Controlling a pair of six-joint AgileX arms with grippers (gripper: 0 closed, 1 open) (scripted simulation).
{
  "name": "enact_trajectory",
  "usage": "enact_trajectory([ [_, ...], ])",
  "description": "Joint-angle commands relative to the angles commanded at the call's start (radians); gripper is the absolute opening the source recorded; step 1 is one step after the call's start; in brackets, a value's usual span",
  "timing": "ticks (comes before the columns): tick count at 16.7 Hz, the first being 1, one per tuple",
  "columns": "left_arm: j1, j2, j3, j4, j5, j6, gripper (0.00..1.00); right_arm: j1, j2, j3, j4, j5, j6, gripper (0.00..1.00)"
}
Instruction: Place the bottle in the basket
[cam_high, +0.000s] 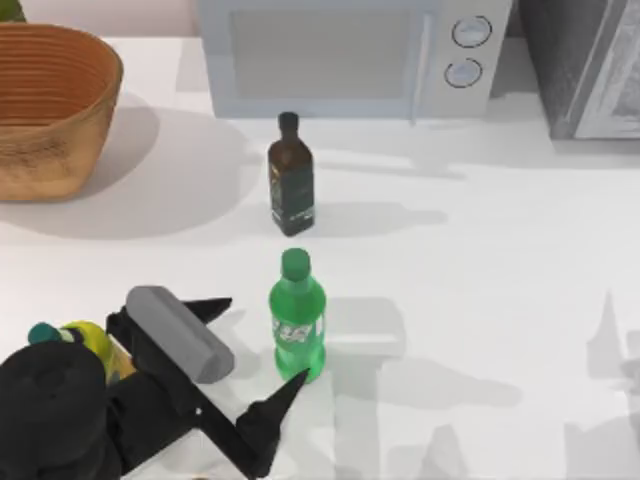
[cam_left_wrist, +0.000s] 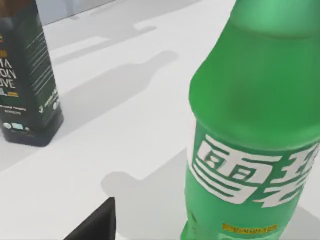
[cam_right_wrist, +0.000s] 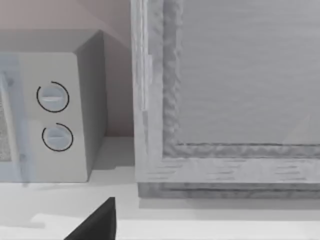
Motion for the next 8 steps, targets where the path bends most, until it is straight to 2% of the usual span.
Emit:
enact_trajectory([
  [4, -0.001, 0.017, 0.041, -0.027, 0.008, 0.004, 1.0, 0.0, 0.0, 0.0, 0.0, 0.0, 0.0, 1.0],
  [8, -0.022, 0.167, 0.133, 0.036, 0.005, 0.005, 1.0, 0.0, 0.0, 0.0, 0.0, 0.0, 0.0, 1.0],
])
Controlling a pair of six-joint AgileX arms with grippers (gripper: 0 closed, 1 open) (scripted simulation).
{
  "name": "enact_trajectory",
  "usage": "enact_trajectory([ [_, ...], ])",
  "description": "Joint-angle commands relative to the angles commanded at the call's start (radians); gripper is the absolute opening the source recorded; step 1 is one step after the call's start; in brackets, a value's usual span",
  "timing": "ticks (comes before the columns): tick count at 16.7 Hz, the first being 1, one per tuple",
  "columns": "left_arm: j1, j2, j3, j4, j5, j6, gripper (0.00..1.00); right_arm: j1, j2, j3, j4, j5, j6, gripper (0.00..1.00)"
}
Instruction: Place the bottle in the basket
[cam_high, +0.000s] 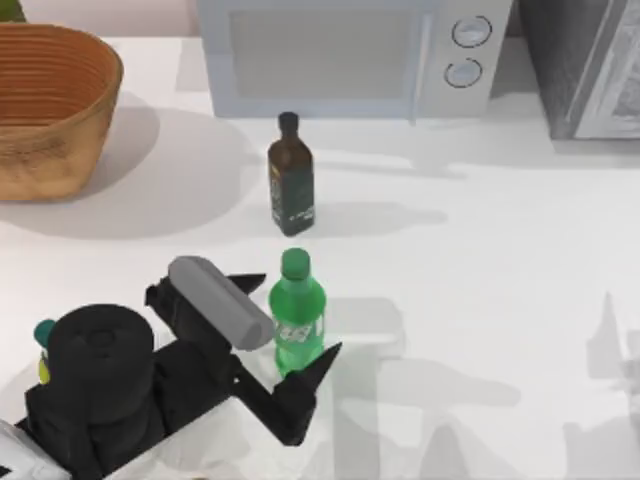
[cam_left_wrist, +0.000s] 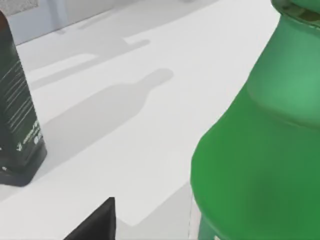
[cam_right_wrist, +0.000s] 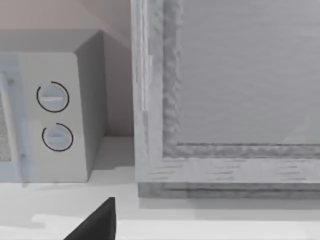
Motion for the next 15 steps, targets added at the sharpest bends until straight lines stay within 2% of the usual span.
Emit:
enact_trajectory([
  [5, -0.022, 0.217, 0.093, 0.116, -0.038, -0.015, 1.0, 0.0, 0.0, 0.0, 0.0, 0.0, 0.0, 1.0],
  [10, -0.025, 0.237, 0.102, 0.134, -0.041, -0.016, 1.0, 0.0, 0.0, 0.0, 0.0, 0.0, 0.0, 1.0],
  [15, -0.025, 0.237, 0.102, 0.134, -0.041, -0.016, 0.62, 0.0, 0.0, 0.0, 0.0, 0.0, 0.0, 1.0],
])
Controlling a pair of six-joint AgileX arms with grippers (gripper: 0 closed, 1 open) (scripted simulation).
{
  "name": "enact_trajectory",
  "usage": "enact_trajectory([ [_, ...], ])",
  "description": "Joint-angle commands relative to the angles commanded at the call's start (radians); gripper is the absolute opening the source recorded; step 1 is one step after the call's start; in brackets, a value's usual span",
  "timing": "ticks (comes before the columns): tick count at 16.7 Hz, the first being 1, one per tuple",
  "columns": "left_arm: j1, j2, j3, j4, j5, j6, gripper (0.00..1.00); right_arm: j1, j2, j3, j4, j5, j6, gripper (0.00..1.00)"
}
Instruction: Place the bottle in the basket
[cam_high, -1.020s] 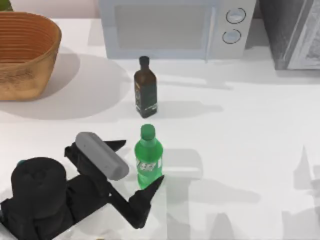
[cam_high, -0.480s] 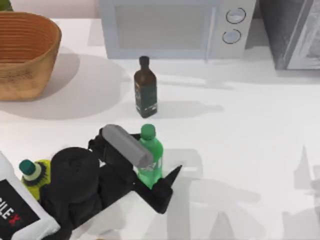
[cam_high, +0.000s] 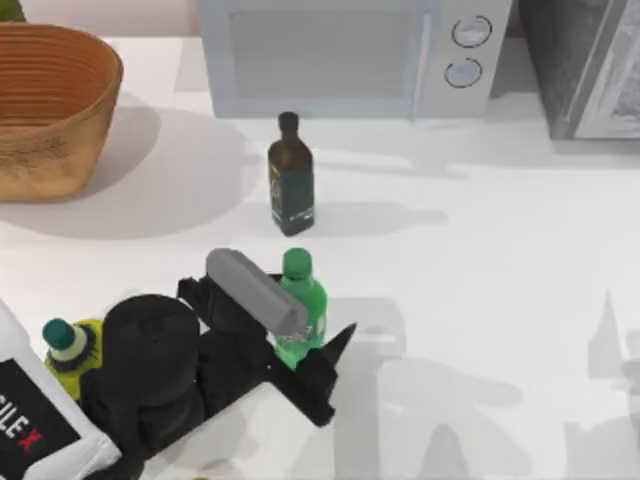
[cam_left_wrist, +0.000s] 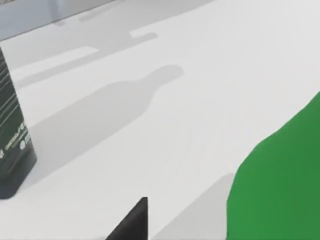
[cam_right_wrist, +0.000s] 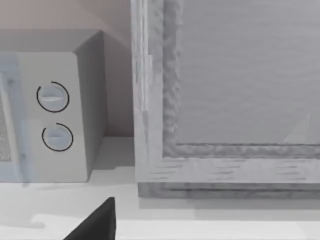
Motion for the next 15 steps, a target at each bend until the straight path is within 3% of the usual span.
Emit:
enact_trajectory([
  [8, 0.0, 0.0, 0.0, 0.0, 0.0, 0.0, 0.02, 0.0, 0.0, 0.0, 0.0, 0.0, 0.0, 1.0],
  [15, 0.0, 0.0, 0.0, 0.0, 0.0, 0.0, 0.0, 0.0, 0.0, 0.0, 0.0, 0.0, 0.0, 1.0],
])
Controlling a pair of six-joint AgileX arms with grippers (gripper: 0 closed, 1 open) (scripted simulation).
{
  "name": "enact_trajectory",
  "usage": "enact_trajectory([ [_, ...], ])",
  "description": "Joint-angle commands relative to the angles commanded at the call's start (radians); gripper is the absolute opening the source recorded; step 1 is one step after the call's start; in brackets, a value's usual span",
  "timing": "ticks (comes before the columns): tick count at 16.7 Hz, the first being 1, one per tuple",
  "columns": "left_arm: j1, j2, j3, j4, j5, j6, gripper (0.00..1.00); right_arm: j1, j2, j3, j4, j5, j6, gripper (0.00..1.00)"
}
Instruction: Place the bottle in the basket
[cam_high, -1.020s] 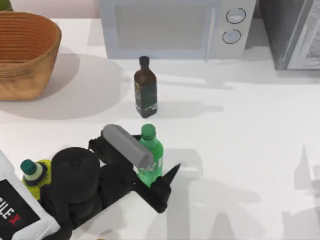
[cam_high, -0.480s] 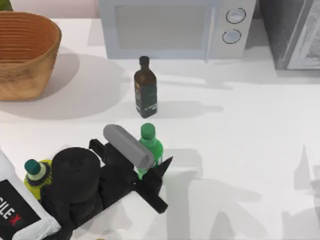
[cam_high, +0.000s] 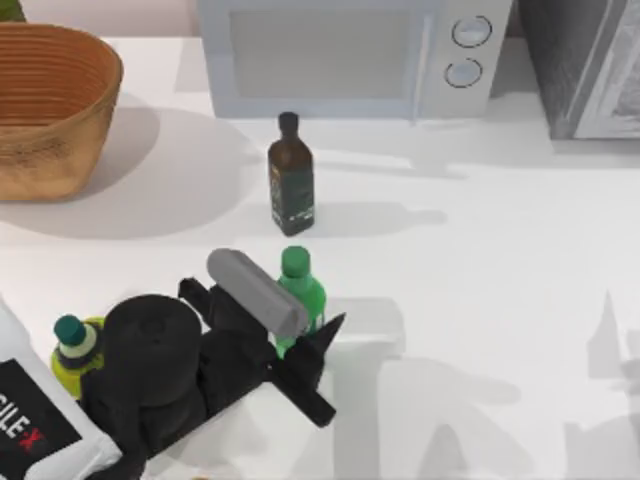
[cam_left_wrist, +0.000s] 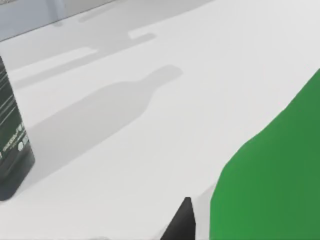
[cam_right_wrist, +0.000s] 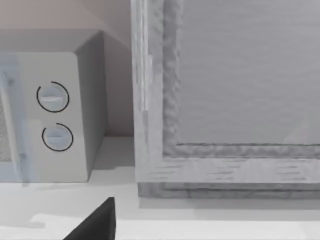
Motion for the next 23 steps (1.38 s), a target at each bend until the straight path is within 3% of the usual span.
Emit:
enact_trajectory([
  [5, 0.004, -0.023, 0.024, -0.034, 0.013, 0.0, 0.0, 0.0, 0.0, 0.0, 0.0, 0.0, 0.0, 1.0],
  [10, 0.087, -0.122, 0.195, -0.302, 0.067, 0.014, 0.0, 0.0, 0.0, 0.0, 0.0, 0.0, 0.0, 1.0],
  [18, 0.49, -0.277, 0.64, -0.963, 0.088, 0.036, 0.0, 0.0, 0.0, 0.0, 0.0, 0.0, 0.0, 1.0],
  [23, 0.754, -0.316, 0.873, -1.221, 0.07, 0.02, 0.0, 0.0, 0.0, 0.0, 0.0, 0.0, 0.0, 1.0],
])
